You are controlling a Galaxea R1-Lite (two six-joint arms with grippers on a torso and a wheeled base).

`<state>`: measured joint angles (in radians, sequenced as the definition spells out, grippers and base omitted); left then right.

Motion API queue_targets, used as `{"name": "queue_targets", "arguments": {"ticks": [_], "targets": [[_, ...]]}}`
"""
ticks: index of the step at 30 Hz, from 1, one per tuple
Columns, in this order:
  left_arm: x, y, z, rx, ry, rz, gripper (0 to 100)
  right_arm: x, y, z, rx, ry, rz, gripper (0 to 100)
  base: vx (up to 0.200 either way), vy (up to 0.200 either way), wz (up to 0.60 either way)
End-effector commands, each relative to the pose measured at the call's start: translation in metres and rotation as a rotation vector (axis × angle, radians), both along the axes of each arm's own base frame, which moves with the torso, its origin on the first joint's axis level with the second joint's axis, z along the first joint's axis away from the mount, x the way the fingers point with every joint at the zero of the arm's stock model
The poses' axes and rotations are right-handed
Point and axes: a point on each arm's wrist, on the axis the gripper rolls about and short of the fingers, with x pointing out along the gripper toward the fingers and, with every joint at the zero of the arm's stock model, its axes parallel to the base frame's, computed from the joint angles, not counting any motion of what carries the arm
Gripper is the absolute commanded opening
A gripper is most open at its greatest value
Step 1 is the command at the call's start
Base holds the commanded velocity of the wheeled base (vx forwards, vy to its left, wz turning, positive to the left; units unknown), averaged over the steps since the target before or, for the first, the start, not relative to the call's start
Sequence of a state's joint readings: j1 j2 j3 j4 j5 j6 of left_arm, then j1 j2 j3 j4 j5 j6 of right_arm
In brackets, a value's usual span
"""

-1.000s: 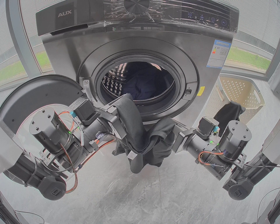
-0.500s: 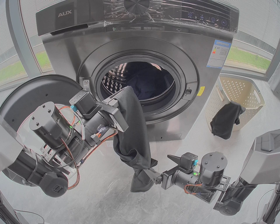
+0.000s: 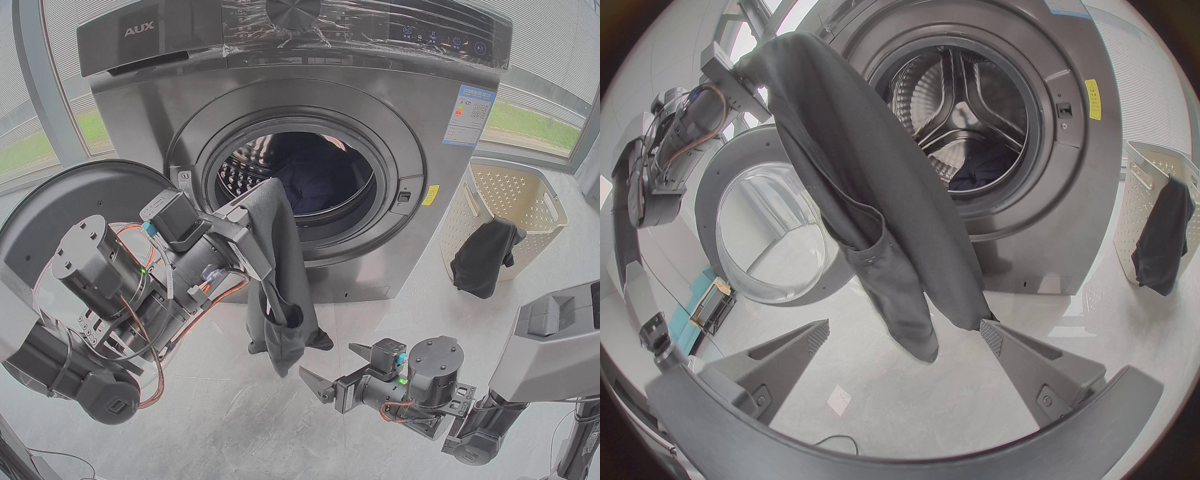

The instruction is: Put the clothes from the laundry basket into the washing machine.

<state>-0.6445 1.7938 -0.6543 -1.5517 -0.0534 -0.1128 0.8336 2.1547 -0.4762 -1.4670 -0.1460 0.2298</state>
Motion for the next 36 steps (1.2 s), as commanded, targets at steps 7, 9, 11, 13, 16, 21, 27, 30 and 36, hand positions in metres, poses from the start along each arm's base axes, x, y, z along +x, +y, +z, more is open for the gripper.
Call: {"name": "queue_targets", "arguments": {"ticks": [7, 9, 11, 13, 16, 21, 27, 30, 36], "targets": [[-0.008, 0.002, 0.008, -0.011, -0.023, -0.019, 0, 0.033, 0.021, 0.012, 0.091, -0.1, -0.02, 100, 0.0, 0.0, 0.0], [-0.008, 0.002, 0.008, -0.011, -0.025, -0.02, 0, 0.035, 0.024, 0.009, 0.091, -0.101, -0.015, 100, 0.0, 0.0, 0.0], [-0.008, 0.002, 0.009, -0.011, -0.025, -0.022, 0, 0.036, 0.027, 0.006, 0.089, -0.099, -0.011, 100, 0.0, 0.0, 0.0], [-0.008, 0.002, 0.009, -0.013, -0.028, -0.022, 0, 0.038, 0.029, 0.003, 0.085, -0.097, -0.011, 100, 0.0, 0.0, 0.0], [-0.008, 0.002, 0.009, -0.011, -0.025, -0.023, 0, 0.043, 0.03, 0.0, 0.081, -0.106, -0.017, 100, 0.0, 0.0, 0.0], [-0.013, 0.0, 0.012, -0.019, -0.035, -0.04, 0, 0.063, 0.033, 0.0, 0.105, -0.137, -0.049, 100, 0.0, 0.0, 0.0], [-0.019, -0.003, 0.01, -0.013, -0.029, -0.061, 0, 0.088, 0.034, 0.007, 0.14, -0.201, -0.084, 100, 0.0, 0.0, 0.0], [-0.021, -0.004, 0.009, -0.01, -0.026, -0.069, 0, 0.097, 0.036, 0.01, 0.155, -0.223, -0.094, 100, 0.0, 0.0, 0.0], [-0.022, -0.005, 0.01, -0.01, -0.028, -0.073, 0, 0.108, 0.038, 0.007, 0.157, -0.243, -0.103, 100, 0.0, 0.0, 0.0]]}}
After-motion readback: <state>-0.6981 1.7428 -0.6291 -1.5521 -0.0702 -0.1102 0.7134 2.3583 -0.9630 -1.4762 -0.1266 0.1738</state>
